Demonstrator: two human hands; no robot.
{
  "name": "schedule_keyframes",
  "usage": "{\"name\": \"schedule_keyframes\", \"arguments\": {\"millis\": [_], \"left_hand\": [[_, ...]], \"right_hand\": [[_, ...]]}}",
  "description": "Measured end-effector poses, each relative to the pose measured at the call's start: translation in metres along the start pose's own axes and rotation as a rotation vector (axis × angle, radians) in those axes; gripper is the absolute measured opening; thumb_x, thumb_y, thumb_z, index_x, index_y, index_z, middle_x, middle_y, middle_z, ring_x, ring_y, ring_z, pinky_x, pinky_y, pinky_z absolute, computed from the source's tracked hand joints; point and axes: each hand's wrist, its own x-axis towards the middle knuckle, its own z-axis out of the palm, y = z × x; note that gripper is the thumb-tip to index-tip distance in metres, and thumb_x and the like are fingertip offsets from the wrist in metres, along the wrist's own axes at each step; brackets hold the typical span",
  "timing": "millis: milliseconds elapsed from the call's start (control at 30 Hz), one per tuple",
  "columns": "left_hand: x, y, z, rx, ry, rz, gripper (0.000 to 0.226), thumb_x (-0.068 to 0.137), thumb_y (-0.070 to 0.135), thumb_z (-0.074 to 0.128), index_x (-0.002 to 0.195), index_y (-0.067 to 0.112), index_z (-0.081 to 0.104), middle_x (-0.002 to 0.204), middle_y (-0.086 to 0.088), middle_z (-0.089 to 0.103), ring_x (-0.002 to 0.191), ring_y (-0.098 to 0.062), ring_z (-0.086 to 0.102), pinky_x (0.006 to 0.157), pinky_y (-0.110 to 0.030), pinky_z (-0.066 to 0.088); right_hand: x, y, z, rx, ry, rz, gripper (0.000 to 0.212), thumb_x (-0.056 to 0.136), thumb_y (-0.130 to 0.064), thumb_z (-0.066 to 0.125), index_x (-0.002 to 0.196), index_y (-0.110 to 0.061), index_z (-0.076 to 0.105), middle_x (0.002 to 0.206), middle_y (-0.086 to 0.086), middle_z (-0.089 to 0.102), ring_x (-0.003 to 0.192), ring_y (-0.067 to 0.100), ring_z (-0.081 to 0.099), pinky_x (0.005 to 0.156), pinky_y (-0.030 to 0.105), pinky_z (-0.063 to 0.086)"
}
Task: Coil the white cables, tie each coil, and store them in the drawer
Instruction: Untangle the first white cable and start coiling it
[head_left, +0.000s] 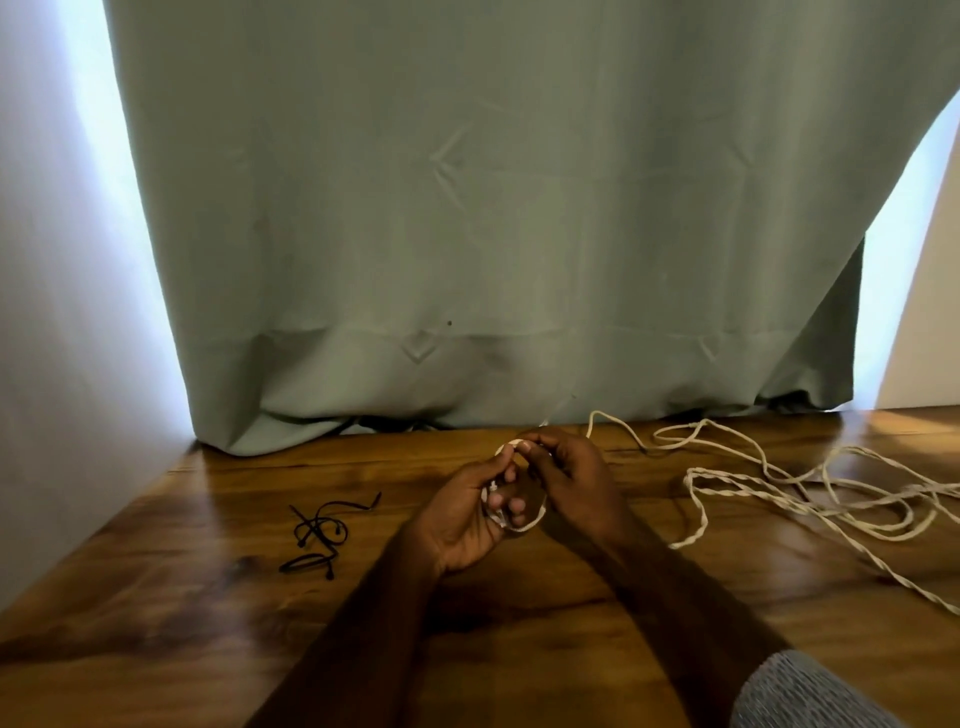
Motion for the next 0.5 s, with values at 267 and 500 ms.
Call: {"name": "schedule_keyframes", "arguments": {"millis": [267,500], "left_hand": [[0.001,0.008,0.003,-0.285,-0.177,0.041,0.044,0.101,0.034,0.039,0.072,0.007,0.058,0.034,0.006,0.032,0.025,-0.004,0.031,0.029,-0.017,0.024],[-0.002,0.009,0.005,-0.252,-0.059,0.119,0.053,0.099,0.031,0.04,0.115,-0.013,0.066,0.037,0.006,0.031,0.027,-0.004,0.028,0.033,-0.017,0.024]], "right_hand": [[-0.005,0.003,-0.002,0.264,-0.106,0.166,0.026,0.108,-0.029,0.046,0.113,-0.022,0.07,0.073,0.018,0.066,0.046,0.026,0.051,0.045,0.03,0.043],[-0.01,-0.001,-0.023,-0.61,-0.222,-0.038,0.036,0.107,-0.052,0.028,0.127,-0.037,0.053,0.083,-0.007,0.069,0.068,0.008,0.064,0.057,0.031,0.05]]}}
